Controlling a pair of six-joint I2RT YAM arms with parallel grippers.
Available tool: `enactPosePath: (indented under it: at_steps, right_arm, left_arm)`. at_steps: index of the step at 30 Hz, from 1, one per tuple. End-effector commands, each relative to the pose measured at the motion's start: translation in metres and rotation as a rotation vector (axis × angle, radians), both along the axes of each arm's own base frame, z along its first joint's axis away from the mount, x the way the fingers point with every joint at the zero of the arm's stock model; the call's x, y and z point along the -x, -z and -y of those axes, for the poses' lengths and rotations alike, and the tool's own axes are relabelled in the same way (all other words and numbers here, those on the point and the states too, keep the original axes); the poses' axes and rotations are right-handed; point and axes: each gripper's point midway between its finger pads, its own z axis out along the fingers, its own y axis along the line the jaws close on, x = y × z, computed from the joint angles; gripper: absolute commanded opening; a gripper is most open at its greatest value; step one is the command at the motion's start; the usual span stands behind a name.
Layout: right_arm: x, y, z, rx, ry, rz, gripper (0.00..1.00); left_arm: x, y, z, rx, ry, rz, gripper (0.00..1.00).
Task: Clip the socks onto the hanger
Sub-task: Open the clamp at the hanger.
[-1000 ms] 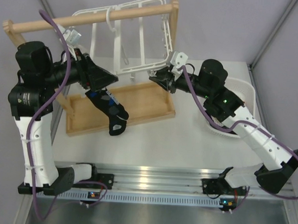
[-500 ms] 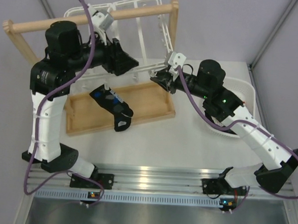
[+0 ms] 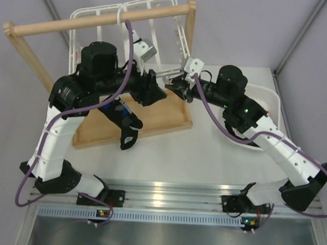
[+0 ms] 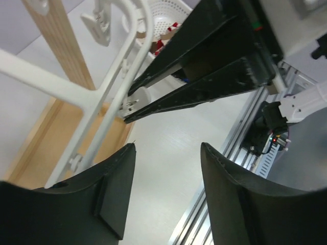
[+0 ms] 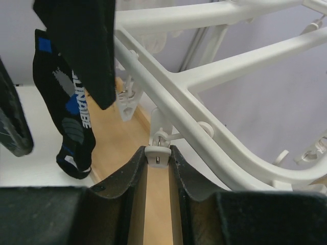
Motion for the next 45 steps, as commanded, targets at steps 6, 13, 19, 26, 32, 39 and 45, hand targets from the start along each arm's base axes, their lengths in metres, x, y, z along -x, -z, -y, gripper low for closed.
enactPosePath:
  at_steps: [6,13,19,26,32,39,45]
  right_arm:
    - [0.021,-0.026,0.003,-0.046,-0.045,0.052,0.0]
    - [0.021,-0.037,-0.006,-0.045,-0.053,0.06,0.0]
    - [0.024,-0.036,-0.008,-0.038,-0.054,0.063,0.0]
    - [0.022,-0.033,-0.01,-0.029,-0.04,0.055,0.0]
    - [0.02,-0.031,-0.009,-0.016,-0.021,0.041,0.0]
    - [0.021,-0.032,-0.008,-0.018,-0.008,0.046,0.0]
    - [0.024,-0.036,-0.009,-0.033,-0.014,0.053,0.0]
  left_arm:
    - [-0.007,-0.023,-0.017,0.048,-0.12,0.084,0.79]
    - [-0.009,0.0,-0.009,0.049,-0.12,-0.017,0.94]
    - [-0.018,-0.006,-0.012,0.104,-0.212,-0.047,0.86]
    - [-0.028,0.002,-0.009,0.116,-0.264,-0.099,0.85]
    - [-0.037,-0.001,-0.015,0.172,-0.34,-0.081,0.78]
    - [-0.032,-0.009,-0.007,0.25,-0.314,-0.12,0.78]
    - [-0.045,-0.01,-0.007,0.295,-0.385,-0.135,0.76]
